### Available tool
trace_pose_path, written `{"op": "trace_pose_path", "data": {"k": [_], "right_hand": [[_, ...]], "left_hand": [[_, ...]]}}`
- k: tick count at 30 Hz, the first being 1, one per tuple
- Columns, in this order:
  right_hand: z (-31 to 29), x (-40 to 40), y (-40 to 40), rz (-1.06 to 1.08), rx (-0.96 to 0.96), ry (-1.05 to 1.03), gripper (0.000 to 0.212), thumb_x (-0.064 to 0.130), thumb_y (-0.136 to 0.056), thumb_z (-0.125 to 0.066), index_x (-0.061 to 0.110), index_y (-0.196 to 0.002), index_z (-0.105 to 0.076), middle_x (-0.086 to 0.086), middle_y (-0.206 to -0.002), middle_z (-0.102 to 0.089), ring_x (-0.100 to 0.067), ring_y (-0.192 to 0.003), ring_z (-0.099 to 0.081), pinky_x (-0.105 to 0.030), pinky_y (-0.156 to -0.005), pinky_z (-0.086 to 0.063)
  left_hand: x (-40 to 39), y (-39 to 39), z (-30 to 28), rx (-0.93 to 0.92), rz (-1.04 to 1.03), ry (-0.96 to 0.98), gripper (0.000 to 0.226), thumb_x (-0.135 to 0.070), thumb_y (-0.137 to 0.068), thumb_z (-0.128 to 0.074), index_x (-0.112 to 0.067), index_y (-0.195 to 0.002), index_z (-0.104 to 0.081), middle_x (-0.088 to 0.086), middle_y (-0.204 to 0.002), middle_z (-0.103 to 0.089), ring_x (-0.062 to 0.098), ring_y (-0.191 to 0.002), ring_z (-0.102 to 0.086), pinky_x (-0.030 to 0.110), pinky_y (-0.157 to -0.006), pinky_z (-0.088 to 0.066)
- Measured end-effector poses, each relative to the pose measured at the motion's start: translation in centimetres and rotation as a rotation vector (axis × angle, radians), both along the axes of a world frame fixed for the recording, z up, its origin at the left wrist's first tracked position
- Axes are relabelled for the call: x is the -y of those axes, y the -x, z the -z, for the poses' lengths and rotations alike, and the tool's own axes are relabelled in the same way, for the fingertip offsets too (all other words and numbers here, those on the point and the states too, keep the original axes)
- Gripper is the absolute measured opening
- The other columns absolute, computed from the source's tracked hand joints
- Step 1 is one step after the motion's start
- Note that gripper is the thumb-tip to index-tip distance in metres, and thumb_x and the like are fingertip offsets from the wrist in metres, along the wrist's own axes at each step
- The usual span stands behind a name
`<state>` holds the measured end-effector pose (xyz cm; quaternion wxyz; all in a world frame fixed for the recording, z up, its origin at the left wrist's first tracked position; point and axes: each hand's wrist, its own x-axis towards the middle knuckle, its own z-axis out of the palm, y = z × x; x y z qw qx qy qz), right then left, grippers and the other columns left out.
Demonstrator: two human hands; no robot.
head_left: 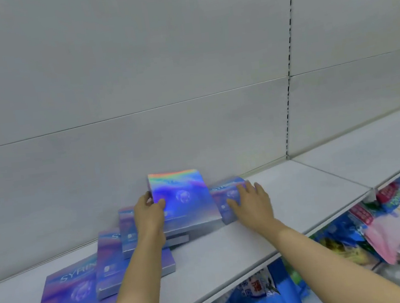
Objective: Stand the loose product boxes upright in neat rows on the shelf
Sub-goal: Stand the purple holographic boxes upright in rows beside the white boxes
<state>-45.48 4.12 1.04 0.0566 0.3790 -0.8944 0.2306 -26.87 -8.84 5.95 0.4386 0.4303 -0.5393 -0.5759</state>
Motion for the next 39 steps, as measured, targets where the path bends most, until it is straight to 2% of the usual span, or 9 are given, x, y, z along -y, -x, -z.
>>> {"op": "trace_pose_path", "data": {"k": [2, 4, 10, 13, 16, 20, 25, 29, 39], "right_hand": [[0.3, 0.7, 2.0, 0.138, 0.145, -0.19, 0.103, 0.078, -0.08, -0.045, 0.005, -0.149, -0.024, -0.02, -0.153, -0.027, -0.038, -0.142, -0.02, -0.043, -0.114, -0.019], [-0.1, 1.2, 2.8, 0.206, 0.298, -0.243, 0.127, 0.089, -0.059, -0.053, 0.001, -0.146, -0.024, -0.019, -0.147, -0.035, -0.035, -0.137, -0.03, -0.04, -0.11, -0.026], [-2.1, 2.4, 4.1, 0.189, 0.336, -0.381, 0.117, 0.085, -0.047, -0.067, 0.017, -0.139, -0.041, -0.006, -0.128, -0.046, -0.026, -0.121, -0.042, -0.03, -0.094, -0.036], [-2.3, 1.8, 4.7, 0.182, 0.399, -0.345, 0.092, 0.074, -0.063, -0.068, 0.016, -0.131, -0.048, -0.003, -0.118, -0.052, -0.024, -0.118, -0.045, -0.027, -0.079, -0.032], [-2.0, 0.6, 5.4, 0.171, 0.419, -0.215, 0.041, 0.048, -0.082, -0.064, 0.014, -0.102, -0.054, -0.003, -0.103, -0.057, -0.021, -0.108, -0.057, -0.026, -0.079, -0.033], [0.0, -1.6, 4.9, 0.191, 0.725, 0.312, 0.024, 0.012, -0.079, -0.068, -0.002, -0.093, -0.053, -0.015, -0.084, -0.059, -0.026, -0.073, -0.056, -0.027, -0.058, -0.038], [-0.2, -5.9, -1.0, 0.052, 0.728, 0.66, 0.047, 0.011, -0.09, -0.058, 0.028, -0.13, -0.041, -0.004, -0.105, -0.058, -0.019, -0.08, -0.057, -0.034, -0.067, -0.046], [-0.7, -7.7, -6.5, -0.083, 0.68, 0.831, 0.057, 0.012, -0.09, -0.06, 0.046, -0.133, -0.043, -0.003, -0.119, -0.062, -0.022, -0.094, -0.061, -0.038, -0.077, -0.053], [-1.8, -7.7, -23.2, -0.228, 0.726, 0.987, 0.067, 0.008, -0.088, -0.064, 0.054, -0.133, -0.046, 0.014, -0.135, -0.056, -0.013, -0.124, -0.055, -0.046, -0.102, -0.048]], "left_hand": [[-0.3, -1.0, -0.3, -0.102, -0.018, -0.033, 0.041, 0.007, -0.094, -0.052, -0.008, -0.132, -0.057, 0.008, -0.113, -0.067, 0.025, -0.099, -0.062, 0.041, -0.093, -0.049], [-0.3, -2.0, -0.8, -0.169, -0.04, -0.053, 0.045, 0.005, -0.094, -0.053, -0.011, -0.136, -0.056, 0.007, -0.115, -0.069, 0.025, -0.102, -0.064, 0.042, -0.094, -0.051], [-1.2, -3.2, -1.4, -0.296, -0.075, -0.038, 0.048, 0.007, -0.094, -0.051, -0.015, -0.136, -0.055, 0.009, -0.113, -0.07, 0.027, -0.097, -0.065, 0.047, -0.093, -0.052], [-2.0, -3.7, -0.9, -0.313, -0.118, -0.004, 0.052, 0.009, -0.092, -0.052, -0.014, -0.139, -0.053, 0.009, -0.116, -0.069, 0.027, -0.098, -0.064, 0.047, -0.096, -0.05], [-3.7, -4.7, -1.0, -0.331, -0.135, 0.065, 0.054, 0.007, -0.09, -0.055, -0.023, -0.136, -0.057, 0.006, -0.12, -0.07, 0.023, -0.108, -0.065, 0.041, -0.1, -0.049], [-5.4, -6.2, -1.2, -0.41, -0.145, 0.118, 0.058, 0.009, -0.089, -0.054, -0.031, -0.13, -0.062, 0.001, -0.123, -0.07, 0.019, -0.116, -0.065, 0.036, -0.103, -0.048], [-6.2, -9.4, -0.9, -0.497, -0.152, 0.078, 0.058, 0.007, -0.091, -0.056, -0.029, -0.135, -0.06, -0.001, -0.114, -0.073, 0.02, -0.108, -0.069, 0.032, -0.091, -0.056], [-6.7, -13.1, -0.8, -0.581, -0.125, 0.031, 0.058, 0.007, -0.09, -0.056, -0.029, -0.136, -0.06, 0.002, -0.114, -0.073, 0.02, -0.098, -0.07, 0.034, -0.081, -0.06], [-7.5, -29.5, 0.3, -0.596, -0.162, 0.06, 0.054, 0.003, -0.093, -0.054, -0.028, -0.136, -0.059, 0.002, -0.113, -0.074, 0.018, -0.094, -0.071, 0.035, -0.071, -0.062]]}}
